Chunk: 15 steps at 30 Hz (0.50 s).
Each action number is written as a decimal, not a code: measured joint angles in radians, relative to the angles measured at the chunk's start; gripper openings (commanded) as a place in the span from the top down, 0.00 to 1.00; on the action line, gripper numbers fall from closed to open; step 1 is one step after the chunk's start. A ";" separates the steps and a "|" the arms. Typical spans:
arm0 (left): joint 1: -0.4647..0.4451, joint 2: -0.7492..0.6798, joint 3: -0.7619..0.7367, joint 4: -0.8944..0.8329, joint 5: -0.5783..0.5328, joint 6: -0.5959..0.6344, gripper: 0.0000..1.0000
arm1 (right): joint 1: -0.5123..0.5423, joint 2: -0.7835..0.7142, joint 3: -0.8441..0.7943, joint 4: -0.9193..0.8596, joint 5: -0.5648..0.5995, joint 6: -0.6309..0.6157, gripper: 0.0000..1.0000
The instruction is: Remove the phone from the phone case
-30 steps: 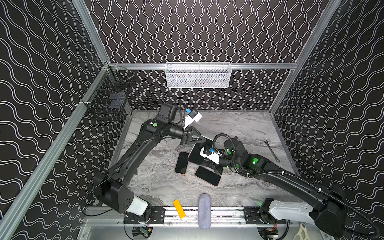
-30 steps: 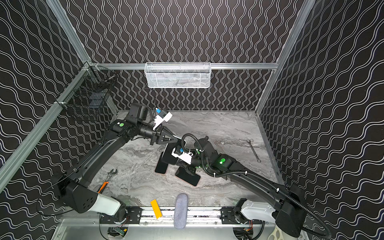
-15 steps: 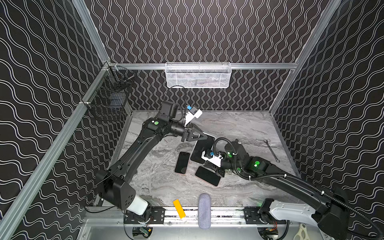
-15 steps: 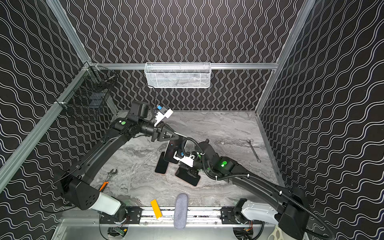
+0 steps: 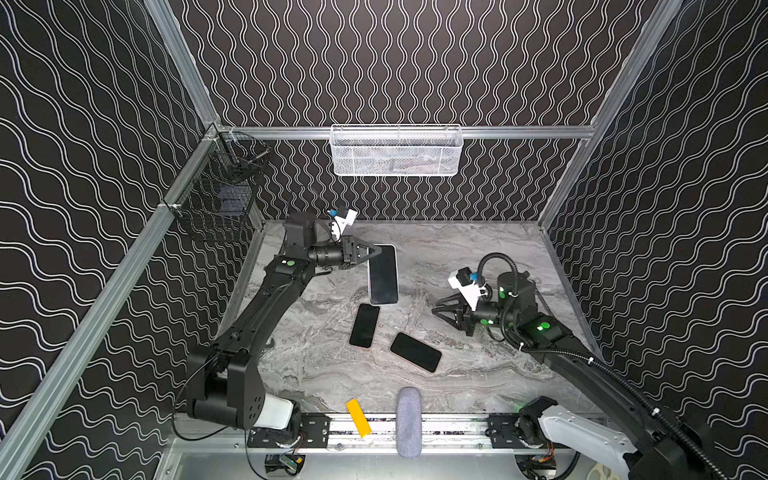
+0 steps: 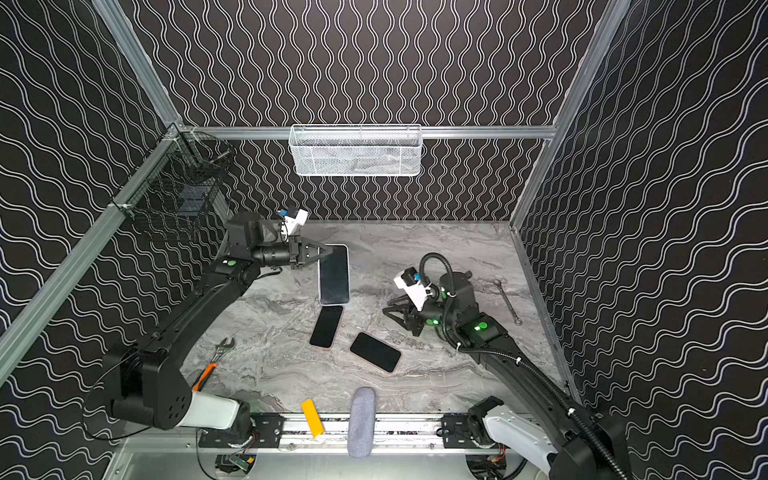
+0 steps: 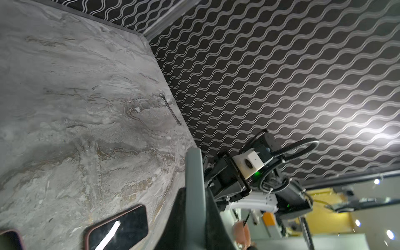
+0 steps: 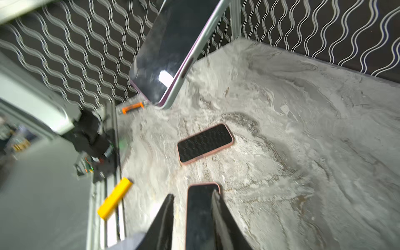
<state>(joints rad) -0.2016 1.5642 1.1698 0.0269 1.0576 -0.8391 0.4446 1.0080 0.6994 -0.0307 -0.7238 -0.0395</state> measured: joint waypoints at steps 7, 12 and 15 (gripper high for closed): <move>0.003 -0.129 -0.143 0.195 -0.132 -0.231 1.00 | -0.078 -0.005 -0.111 0.316 -0.110 0.301 0.01; 0.003 -0.196 -0.294 0.311 -0.225 -0.359 1.00 | -0.099 -0.006 -0.196 0.546 -0.092 0.527 0.01; 0.001 -0.211 -0.394 0.446 -0.277 -0.465 1.00 | -0.100 -0.009 -0.217 0.649 -0.074 0.626 0.02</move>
<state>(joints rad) -0.2005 1.3529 0.7761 0.4732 0.7803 -1.3045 0.3447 0.9989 0.4828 0.6186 -0.7982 0.5861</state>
